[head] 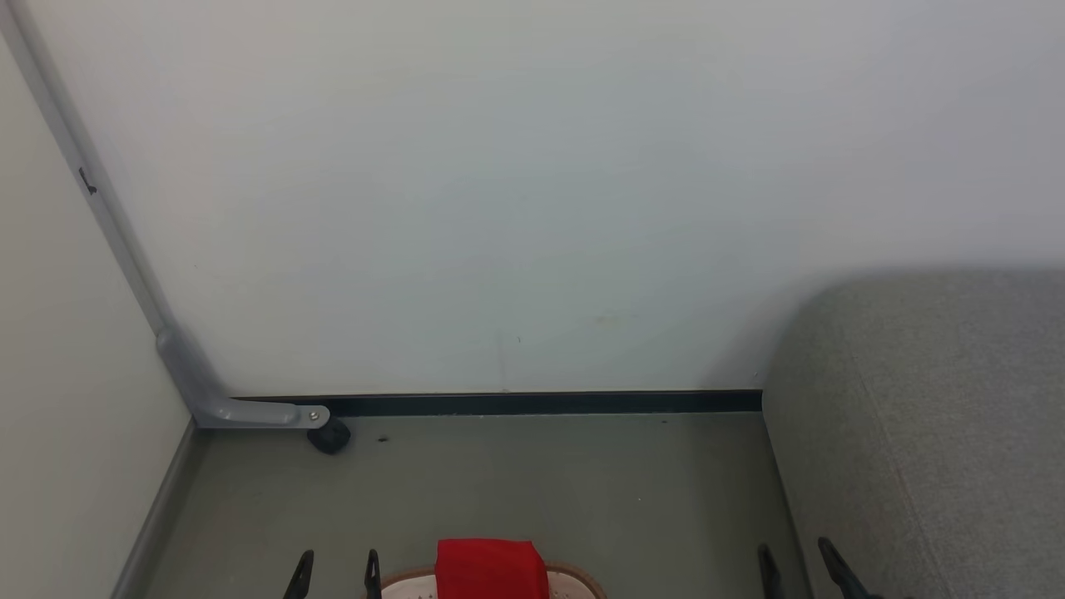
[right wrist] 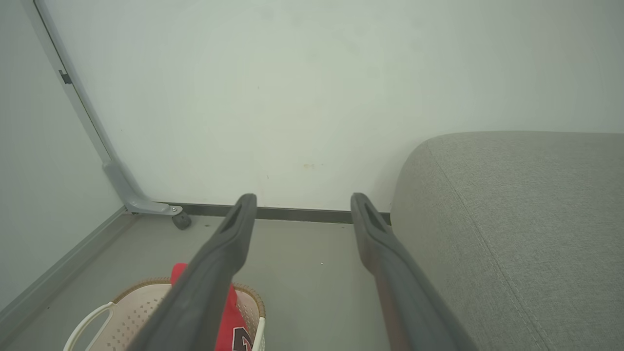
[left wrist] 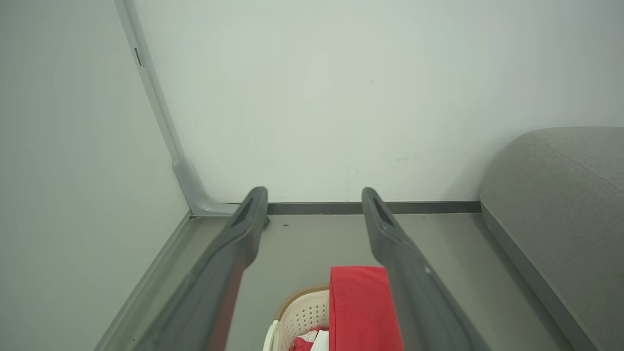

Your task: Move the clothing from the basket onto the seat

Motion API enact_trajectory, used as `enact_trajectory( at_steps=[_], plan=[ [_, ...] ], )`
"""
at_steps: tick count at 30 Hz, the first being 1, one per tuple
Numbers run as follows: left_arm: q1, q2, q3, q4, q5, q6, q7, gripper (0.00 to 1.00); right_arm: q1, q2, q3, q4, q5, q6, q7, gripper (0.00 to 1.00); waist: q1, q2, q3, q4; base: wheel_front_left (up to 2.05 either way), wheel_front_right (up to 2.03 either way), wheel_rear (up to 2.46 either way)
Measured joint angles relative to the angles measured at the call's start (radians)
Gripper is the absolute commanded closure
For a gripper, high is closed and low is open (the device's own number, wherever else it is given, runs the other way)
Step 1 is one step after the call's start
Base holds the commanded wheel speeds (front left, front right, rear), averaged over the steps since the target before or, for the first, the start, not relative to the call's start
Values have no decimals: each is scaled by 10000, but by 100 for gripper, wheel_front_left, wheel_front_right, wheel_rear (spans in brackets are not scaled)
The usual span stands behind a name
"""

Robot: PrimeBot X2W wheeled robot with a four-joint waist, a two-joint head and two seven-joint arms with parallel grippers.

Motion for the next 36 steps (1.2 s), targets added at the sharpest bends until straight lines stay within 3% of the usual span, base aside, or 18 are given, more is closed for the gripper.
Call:
enact_trajectory(
  at_steps=[15, 20, 36],
  plan=[
    [42, 27, 311, -148, 15, -2, 0, 0, 0, -142, -88, -33, -291, -15, 0, 0, 0, 0, 569, -583, 0, 0, 0],
    [25, 222, 454, -357, 27, -29, 0, 0, 88, -121, -153, -136, -295, -169, -2, 0, 0, 0, 1048, -842, 0, 0, 0],
    [-1354, 980, 579, -2, 224, -738, 0, 0, 225, -21, -111, -500, -545, -353, -2, 0, 2, 1, 3202, -1843, 0, 0, 0]
  ],
)
